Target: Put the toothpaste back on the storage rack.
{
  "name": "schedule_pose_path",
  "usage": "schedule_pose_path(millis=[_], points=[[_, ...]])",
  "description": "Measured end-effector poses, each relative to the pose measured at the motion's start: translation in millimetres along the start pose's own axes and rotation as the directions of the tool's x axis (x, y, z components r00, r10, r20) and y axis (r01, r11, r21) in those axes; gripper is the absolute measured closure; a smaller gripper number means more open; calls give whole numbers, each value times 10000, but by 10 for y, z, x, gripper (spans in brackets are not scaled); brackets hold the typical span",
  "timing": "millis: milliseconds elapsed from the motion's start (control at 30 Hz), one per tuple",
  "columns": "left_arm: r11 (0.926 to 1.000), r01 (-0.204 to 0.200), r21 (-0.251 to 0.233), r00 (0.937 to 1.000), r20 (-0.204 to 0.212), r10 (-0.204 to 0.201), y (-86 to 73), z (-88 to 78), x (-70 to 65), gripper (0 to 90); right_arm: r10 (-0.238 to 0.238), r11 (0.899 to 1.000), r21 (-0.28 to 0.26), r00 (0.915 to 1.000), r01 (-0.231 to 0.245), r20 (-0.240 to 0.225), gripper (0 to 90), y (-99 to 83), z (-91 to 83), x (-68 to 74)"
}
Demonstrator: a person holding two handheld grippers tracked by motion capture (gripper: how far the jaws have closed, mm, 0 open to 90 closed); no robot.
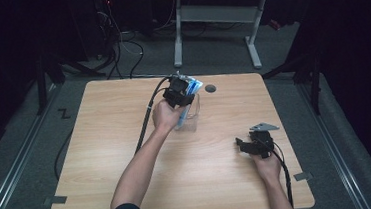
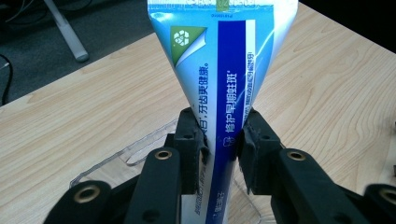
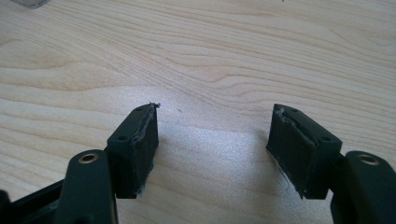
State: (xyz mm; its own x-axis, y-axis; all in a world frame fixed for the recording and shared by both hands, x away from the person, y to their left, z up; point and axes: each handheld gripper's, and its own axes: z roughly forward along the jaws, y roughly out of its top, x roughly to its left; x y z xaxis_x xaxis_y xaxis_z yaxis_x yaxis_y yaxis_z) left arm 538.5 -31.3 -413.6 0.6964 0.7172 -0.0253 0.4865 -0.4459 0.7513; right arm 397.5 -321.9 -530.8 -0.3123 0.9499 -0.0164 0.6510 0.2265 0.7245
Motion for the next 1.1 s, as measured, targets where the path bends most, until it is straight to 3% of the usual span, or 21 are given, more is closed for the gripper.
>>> schedule_pose_path(millis=[367,500,767,1100], points=[[9999,123,-13,9998,160,-123,-3,-38,3,663,-2,10000,0,10000,2,-1,334,0,0,0],[10000,13,-16,10000,-16,-13,-30,-55,-4,647,-13,10000,-3,10000,13,-4,334,0,0,-1],[9995,317,13,9994,-144,-316,-128,-112,113,646,-14,10000,-3,10000,14,-5,333,-1,-1,0],[9989,308,-358,9990,-312,-319,-187,-248,141,638,-12,10000,-4,10000,12,-6,333,-1,0,0]])
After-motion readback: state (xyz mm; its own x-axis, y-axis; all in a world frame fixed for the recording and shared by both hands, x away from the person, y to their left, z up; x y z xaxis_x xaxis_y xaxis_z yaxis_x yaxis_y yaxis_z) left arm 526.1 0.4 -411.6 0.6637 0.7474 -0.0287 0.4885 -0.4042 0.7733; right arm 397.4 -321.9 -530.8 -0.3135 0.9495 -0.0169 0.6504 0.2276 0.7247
